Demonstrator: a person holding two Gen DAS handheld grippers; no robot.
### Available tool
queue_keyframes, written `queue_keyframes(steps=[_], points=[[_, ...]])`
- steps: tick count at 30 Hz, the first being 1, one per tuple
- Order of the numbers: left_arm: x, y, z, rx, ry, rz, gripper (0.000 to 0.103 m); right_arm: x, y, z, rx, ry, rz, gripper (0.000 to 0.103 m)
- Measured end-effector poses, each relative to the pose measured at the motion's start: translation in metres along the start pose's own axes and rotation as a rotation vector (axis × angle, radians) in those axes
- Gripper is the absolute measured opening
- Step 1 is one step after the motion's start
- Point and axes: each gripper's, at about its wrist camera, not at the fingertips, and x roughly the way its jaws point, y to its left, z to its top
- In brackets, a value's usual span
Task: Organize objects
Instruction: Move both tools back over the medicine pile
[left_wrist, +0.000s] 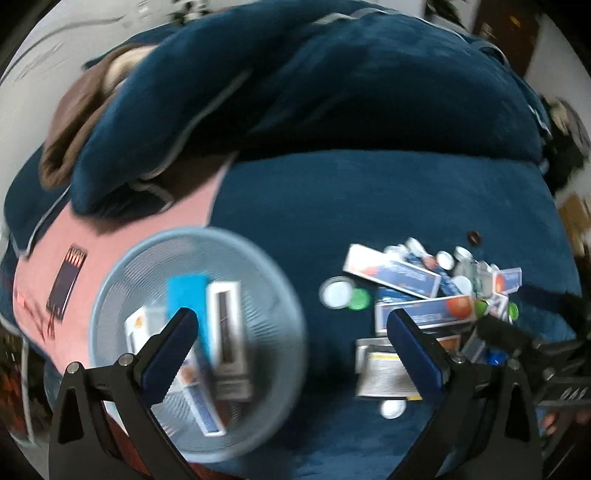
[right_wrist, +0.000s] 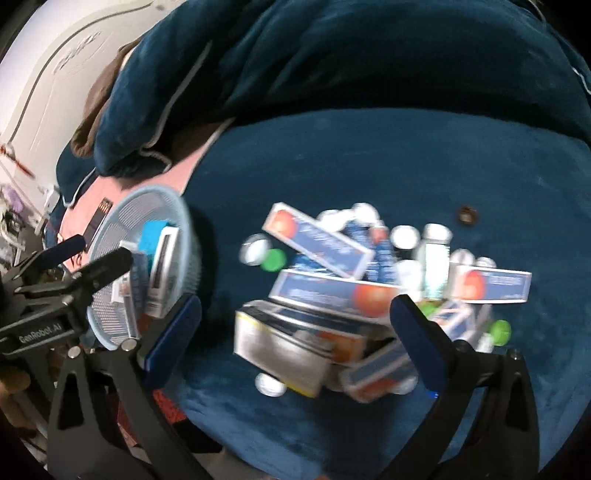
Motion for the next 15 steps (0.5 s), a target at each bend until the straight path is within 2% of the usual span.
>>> queue_keyframes(steps=[2,5,8,12,15], points=[[0.006,-0.019,0.007,0.032,0.018,-0.007,0.102,-0.007,-0.024,0.003,0.037,-0.008,-0.002,0.103],[0.021,-0.044,0.019,0.036,0.063,-0.067,0.102,-0.010,-0.065,0.006,0.137,-0.014,-0.012,0.103],[0.046,-0.063,0.028,-0.002,0.136,-0.121,0.102,-0.003,-0.105,0.002,0.269,0.002,-0.026,0.103],[0.077,-0.080,0.035,-0.061,0.217,-0.149,0.102,0.011,-0.146,-0.004,0.400,0.035,-0.030,0.103],[0.095,-0.092,0.039,-0.082,0.248,-0.146,0.102,0.027,-0.174,-0.010,0.495,0.063,-0.036,0.103]])
